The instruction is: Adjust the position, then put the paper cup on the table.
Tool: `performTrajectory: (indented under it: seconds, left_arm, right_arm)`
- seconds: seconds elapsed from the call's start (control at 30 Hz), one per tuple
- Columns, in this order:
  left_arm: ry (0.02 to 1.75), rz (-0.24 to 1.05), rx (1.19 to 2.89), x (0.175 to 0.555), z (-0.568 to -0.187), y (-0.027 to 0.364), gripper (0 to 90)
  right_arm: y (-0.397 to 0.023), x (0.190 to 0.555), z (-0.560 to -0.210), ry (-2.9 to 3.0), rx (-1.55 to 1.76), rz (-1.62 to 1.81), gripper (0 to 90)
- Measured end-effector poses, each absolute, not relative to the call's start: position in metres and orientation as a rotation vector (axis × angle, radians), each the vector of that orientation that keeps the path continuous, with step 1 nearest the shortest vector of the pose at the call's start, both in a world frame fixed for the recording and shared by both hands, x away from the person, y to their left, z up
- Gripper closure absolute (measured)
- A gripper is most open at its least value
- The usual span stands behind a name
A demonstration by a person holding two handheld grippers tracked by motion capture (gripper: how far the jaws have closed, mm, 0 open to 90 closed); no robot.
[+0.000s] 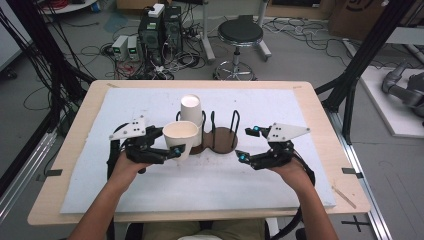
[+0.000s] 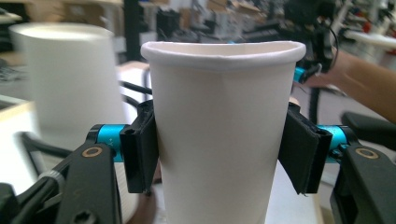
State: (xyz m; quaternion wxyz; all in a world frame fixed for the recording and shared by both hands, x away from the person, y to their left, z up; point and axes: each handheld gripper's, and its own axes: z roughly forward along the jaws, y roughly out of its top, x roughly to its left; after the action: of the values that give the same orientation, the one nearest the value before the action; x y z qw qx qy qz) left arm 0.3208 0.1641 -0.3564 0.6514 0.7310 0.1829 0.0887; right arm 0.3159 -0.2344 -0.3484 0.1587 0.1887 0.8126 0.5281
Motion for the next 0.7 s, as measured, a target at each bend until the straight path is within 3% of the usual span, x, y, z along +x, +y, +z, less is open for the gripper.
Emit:
performTrajectory:
  seconds: [0.7]
  left_arm:
    - [0.549, 0.328, 1.402, 0.328, -0.343, 0.214, 36.7]
  right_arm:
    - [-0.255, 0.317, -0.353, 2.255, 0.654, 1.469, 21.9]
